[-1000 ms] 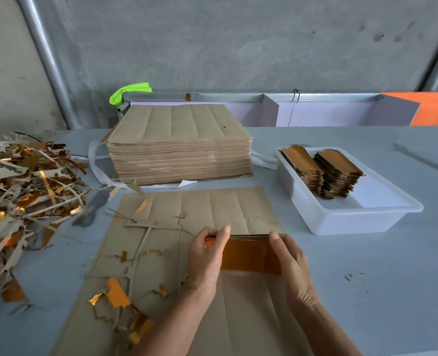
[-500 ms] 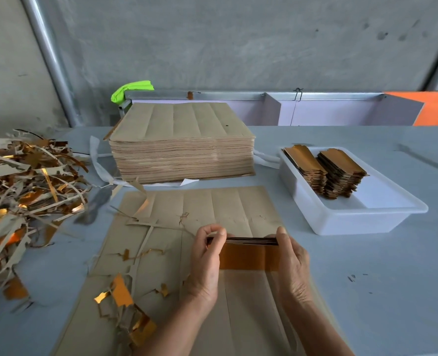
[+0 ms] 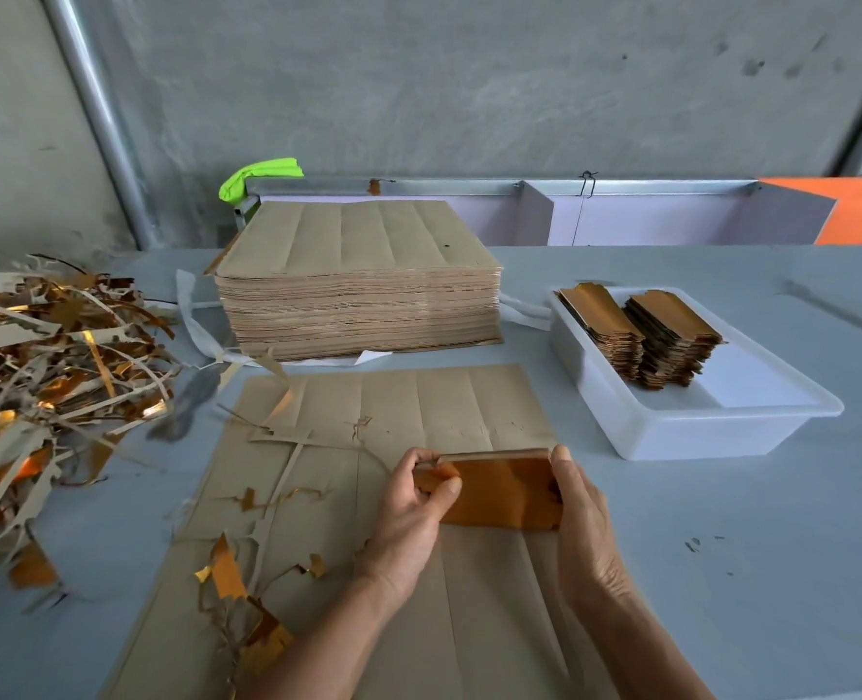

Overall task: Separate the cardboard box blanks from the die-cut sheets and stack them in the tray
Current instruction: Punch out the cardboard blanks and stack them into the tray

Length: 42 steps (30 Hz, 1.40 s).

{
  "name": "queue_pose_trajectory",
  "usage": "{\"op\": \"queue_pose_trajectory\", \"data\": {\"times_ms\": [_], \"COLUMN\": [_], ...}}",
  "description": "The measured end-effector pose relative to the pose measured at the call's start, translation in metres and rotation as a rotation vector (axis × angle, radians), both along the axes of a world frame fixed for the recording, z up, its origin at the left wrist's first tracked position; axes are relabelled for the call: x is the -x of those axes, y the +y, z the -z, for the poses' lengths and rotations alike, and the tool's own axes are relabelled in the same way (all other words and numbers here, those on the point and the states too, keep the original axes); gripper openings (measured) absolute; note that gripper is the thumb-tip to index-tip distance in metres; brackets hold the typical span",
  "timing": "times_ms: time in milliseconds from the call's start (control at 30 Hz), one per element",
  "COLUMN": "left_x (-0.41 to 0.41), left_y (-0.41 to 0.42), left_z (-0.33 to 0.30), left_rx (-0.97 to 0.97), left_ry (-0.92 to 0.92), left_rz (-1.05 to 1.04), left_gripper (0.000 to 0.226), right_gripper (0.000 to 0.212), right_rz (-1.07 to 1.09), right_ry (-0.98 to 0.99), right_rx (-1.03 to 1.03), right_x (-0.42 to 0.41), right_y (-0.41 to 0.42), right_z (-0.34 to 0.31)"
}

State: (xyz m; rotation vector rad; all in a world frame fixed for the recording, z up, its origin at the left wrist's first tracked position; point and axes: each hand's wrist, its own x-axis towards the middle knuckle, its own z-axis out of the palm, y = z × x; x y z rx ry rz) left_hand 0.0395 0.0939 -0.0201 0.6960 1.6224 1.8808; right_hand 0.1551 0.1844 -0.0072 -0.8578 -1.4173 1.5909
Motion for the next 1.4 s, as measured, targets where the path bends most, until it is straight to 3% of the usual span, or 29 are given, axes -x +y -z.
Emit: {"op": "queue_pose_trajectory", "data": {"times_ms": [133, 267, 400, 567, 700, 833, 1067, 1200, 1400], "left_x": [0.006, 0.000, -0.003, -0.004, -0.014, -0.007, 0.011, 0.009, -0.005], "left_y": [0.004, 0.007, 0.006, 0.009, 0.016, 0.012, 0.017, 0.030, 0.053], "left_z": [-0.012, -0.022, -0.022, -0.026, -0.029, -0.035, -0.056, -0.060, -0.057], "left_rx": [0.009, 0.036, 0.123, 0.055, 0.030, 0.095, 0.355, 0.370, 0.276], "left_ry": [-0.085, -0.126, -0.218, -0.428, -0.483, -0.341, -0.023, -0.077, -0.151], "left_rz": [-0.116, -0.114, -0.107, -0.211, -0.197, -0.127, 0.120, 0.135, -0.058], "left_gripper": [0.017, 0.016, 0.014, 0.011, 0.012, 0.014, 0.003, 0.008, 0.010], "right_gripper": [0.034, 0.021, 0.023, 0.029, 0.027, 0.029, 0.027, 0.022, 0.011], "right_rz": [-0.049, -0.083, -0.073, -0.120, -0.145, -0.123, -0.339, -0.320, -0.259], "right_ry": [0.006, -0.024, -0.109, 0.042, 0.089, 0.103, -0.072, -0.085, -0.095], "right_rx": [0.066, -0.006, -0.031, 0.191, 0.245, 0.282, 0.254, 0.260, 0.241], "right_x": [-0.006, 0.000, 0.001, -0.001, 0.009, 0.005, -0.007, -0.008, -0.015], "right_y": [0.017, 0.011, 0.012, 0.010, -0.002, 0.010, 0.031, 0.040, 0.042], "right_z": [-0.001, -0.003, -0.005, -0.006, -0.004, -0.015, -0.040, -0.051, -0.050]}}
